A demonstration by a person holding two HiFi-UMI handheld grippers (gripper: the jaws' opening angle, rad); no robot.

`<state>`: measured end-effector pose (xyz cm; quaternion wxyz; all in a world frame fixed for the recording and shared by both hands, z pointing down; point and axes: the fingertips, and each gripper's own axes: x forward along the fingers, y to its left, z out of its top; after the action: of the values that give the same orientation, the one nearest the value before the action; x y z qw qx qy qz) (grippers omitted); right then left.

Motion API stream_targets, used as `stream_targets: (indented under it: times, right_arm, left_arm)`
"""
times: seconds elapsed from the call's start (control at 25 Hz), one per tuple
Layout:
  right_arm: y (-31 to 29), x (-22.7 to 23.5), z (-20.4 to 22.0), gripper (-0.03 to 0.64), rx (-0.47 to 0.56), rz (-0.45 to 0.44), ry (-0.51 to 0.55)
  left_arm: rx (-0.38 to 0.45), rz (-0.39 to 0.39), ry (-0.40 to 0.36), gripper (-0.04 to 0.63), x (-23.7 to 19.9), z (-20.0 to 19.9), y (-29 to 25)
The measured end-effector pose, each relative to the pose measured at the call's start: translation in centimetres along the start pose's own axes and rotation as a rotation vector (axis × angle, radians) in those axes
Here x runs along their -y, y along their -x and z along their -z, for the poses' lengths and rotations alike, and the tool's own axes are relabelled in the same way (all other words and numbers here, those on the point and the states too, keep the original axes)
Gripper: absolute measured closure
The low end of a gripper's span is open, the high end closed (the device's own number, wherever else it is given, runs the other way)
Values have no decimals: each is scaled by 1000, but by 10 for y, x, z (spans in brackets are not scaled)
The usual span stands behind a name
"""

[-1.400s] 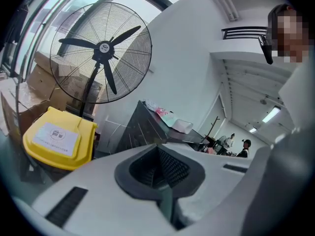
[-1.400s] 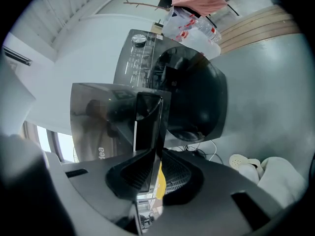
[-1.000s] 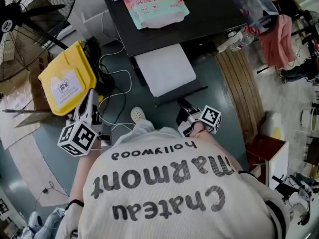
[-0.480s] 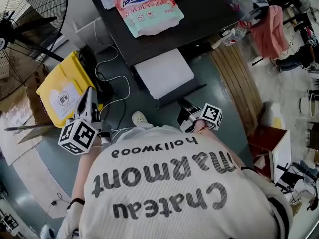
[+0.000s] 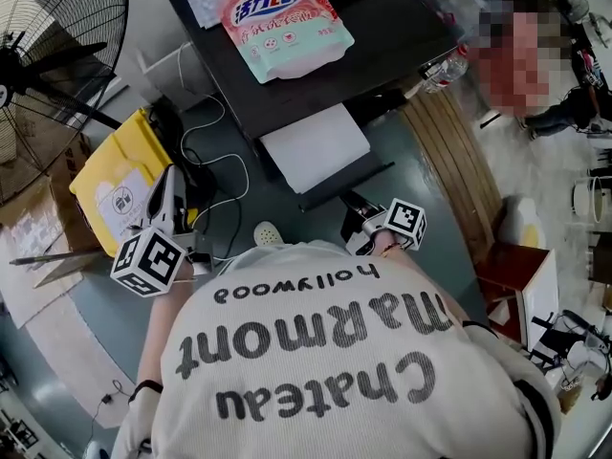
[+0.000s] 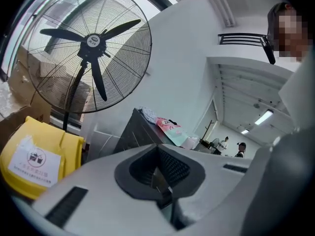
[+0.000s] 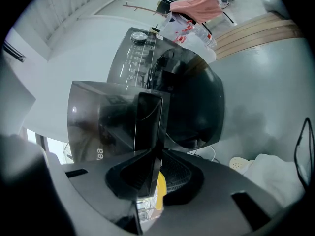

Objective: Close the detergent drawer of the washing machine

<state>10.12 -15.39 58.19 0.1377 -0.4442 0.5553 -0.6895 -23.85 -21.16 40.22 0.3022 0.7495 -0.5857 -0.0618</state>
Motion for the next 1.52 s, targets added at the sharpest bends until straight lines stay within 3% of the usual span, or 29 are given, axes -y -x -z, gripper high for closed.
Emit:
stream_targets:
  times: [0.24, 0.84, 1.16, 1.32, 1.52]
  right_arm:
    - [-15, -5, -5, 540, 12, -36, -4]
    - [-29, -14, -5, 540, 60, -4, -57]
    - [-44, -20, -10, 541, 75, -51, -62]
    - [-46, -21, -8, 541, 71, -27, -75]
    - [-54, -26, -11, 541, 70, -54, -72]
  left_arm:
    - [15, -16, 6, 588, -16, -8, -4]
    - [11, 0, 0, 588, -36, -20, -16]
    - [36, -37, 6, 588, -53, -22, -1]
    - [57, -50, 12, 588, -56, -24, 9]
    - [57, -64, -42, 588, -55, -22, 16]
